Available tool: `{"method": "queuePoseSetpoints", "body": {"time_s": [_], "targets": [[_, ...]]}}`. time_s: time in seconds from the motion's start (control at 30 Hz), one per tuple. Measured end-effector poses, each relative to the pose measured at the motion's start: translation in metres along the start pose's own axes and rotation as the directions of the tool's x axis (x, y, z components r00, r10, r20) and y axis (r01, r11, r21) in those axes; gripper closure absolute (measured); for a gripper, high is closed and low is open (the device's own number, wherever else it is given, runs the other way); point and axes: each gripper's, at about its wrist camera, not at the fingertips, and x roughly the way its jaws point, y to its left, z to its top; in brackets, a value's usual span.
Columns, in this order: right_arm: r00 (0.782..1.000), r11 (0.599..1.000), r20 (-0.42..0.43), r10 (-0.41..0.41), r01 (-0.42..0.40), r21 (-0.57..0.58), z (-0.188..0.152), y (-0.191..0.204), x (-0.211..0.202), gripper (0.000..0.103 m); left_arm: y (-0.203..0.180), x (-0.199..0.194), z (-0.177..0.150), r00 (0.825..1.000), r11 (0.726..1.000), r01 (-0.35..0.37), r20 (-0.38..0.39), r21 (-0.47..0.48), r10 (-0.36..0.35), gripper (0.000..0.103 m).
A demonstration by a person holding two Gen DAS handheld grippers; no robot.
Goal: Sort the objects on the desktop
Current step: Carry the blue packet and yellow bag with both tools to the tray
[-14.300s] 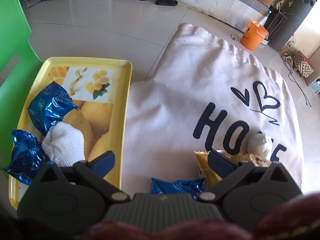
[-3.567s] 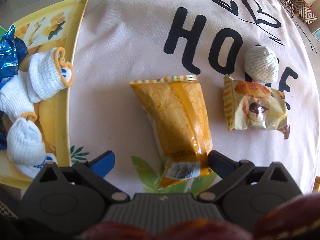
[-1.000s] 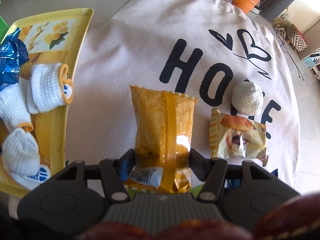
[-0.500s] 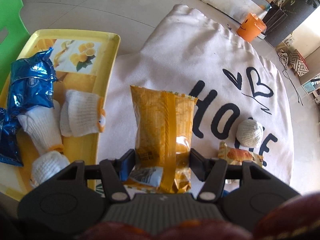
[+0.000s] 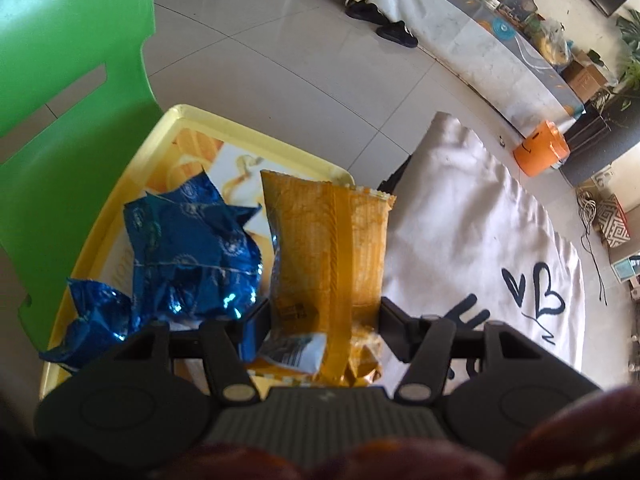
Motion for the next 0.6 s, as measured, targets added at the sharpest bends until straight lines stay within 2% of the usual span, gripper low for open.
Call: {"method": "queuePoseSetpoints", "body": {"time_s": [0.27, 0.43, 0.6], "targets": [[0.994, 0.990, 0.031, 0.102, -0.098, -0.103, 0.008, 0.040, 0.017, 0.036, 0.024, -0.009, 0.020, 1.000, 0.999, 0.002, 0.031, -0.033, -0.001, 0.045], [0.993, 0.990, 0.038, 0.112, -0.108, -0.090, 0.011, 0.049, 0.033, 0.036, 0.033, -0.015, 0.030, 0.997, 0.999, -0.020, 0.069, -0.035, 0.022, 0.045], [0.990, 0.988, 0.048, 0.133, -0.129, -0.082, 0.017, 0.056, 0.045, 0.036, 0.040, -0.014, 0.035, 0.997, 0.999, -0.020, 0.071, -0.045, 0.023, 0.045]]}}
